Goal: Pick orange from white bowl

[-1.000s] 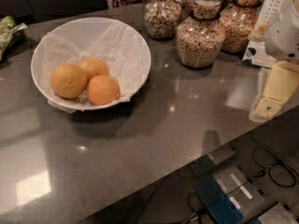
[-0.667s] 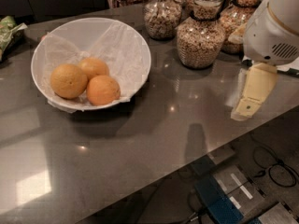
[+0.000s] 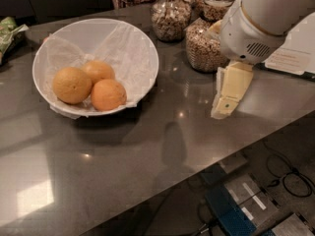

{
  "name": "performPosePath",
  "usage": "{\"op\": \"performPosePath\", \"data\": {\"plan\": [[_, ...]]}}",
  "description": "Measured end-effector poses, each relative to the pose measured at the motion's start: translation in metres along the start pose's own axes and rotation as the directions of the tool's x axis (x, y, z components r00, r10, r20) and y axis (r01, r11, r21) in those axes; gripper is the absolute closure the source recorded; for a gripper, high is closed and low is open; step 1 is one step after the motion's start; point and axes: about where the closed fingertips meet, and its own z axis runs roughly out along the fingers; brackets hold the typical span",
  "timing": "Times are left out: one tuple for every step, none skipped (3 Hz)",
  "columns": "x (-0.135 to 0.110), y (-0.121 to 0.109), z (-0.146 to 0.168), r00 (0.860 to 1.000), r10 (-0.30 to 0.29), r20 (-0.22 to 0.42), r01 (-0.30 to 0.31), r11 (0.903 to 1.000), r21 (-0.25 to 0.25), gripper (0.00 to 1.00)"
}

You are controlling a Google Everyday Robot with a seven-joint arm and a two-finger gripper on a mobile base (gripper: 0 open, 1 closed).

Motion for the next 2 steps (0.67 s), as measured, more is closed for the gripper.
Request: {"op": "performPosePath", "data": {"plan": [[0.000, 0.000, 0.000, 1.000, 0.000, 0.000, 0.000, 1.0000, 0.000, 0.00], [-0.013, -0.008, 0.011, 0.999, -0.036, 0.028, 0.035, 0.9993, 0.009, 0.00]]}}
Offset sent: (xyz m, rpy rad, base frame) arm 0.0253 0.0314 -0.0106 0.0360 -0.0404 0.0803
